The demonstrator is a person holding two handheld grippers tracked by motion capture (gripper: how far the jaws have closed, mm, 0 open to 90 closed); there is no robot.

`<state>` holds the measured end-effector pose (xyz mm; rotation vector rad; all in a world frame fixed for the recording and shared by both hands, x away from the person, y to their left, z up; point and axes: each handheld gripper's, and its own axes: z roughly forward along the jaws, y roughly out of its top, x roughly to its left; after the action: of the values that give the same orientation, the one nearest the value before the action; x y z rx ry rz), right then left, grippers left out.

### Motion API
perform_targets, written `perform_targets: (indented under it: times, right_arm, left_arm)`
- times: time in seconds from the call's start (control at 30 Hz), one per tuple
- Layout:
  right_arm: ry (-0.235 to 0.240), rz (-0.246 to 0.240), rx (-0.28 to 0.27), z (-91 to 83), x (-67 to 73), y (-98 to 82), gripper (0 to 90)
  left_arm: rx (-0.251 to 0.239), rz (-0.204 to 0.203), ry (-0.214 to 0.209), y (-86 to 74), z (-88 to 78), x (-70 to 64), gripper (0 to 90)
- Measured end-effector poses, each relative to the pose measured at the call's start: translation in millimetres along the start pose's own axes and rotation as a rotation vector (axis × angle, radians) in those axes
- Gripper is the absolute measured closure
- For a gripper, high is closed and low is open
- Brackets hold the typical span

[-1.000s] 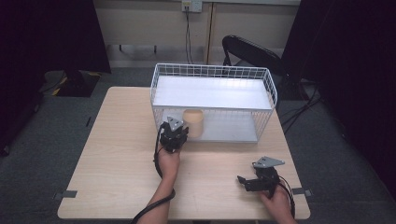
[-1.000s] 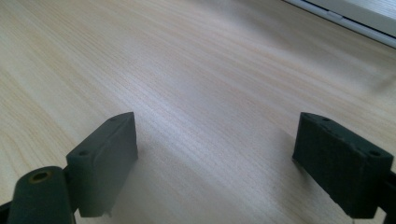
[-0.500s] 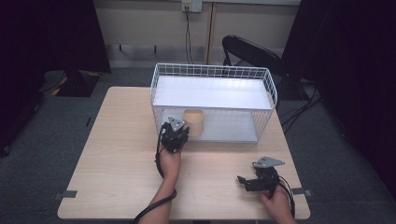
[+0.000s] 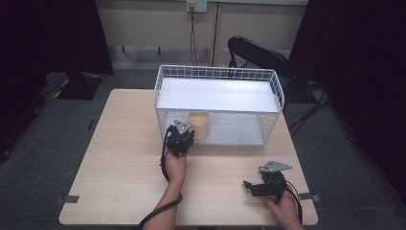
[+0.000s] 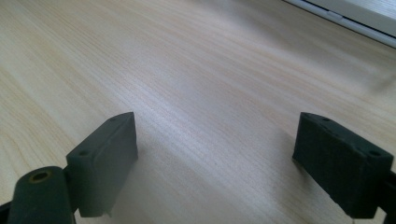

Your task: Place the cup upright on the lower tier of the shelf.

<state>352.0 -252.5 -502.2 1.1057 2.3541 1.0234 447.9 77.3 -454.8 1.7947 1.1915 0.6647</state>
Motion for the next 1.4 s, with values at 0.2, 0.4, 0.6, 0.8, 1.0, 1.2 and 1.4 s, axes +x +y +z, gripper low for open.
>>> perform_targets:
  times: [0.2,0.4,0.6,0.8,1.0,1.2,1.4]
  right_arm:
    - [0.000,0.000,0.000,0.0,0.0,0.0,12.8]
    - [0.000,0.000,0.000,0.0,0.0,0.0,12.8]
    - [0.000,0.000,0.000,0.0,0.0,0.0,12.8]
    - [0.000,0.000,0.000,0.0,0.0,0.0,12.8]
    - [0.000,0.000,0.000,0.0,0.0,0.0,12.8]
    - [0.000,0.000,0.000,0.0,0.0,0.0,12.8]
    - [0.000,0.000,0.000,0.0,0.0,0.0,12.8]
  left_arm:
    - [-0.005,-0.011,0.001,-0.1,2.6,-0.8,80.1]
    - [-0.001,-0.003,0.008,0.4,4.9,-1.5,80.1]
    - [-0.004,-0.007,0.010,0.3,6.6,-2.0,80.0]
    - [0.010,0.007,0.003,1.1,7.4,-0.6,80.0]
    - [-0.005,-0.030,-0.006,0.3,7.7,-0.4,78.8]
    - [0.024,-0.057,-0.023,-4.4,6.7,8.0,59.6]
    - [0.024,-0.057,-0.037,-9.2,3.4,10.4,46.5]
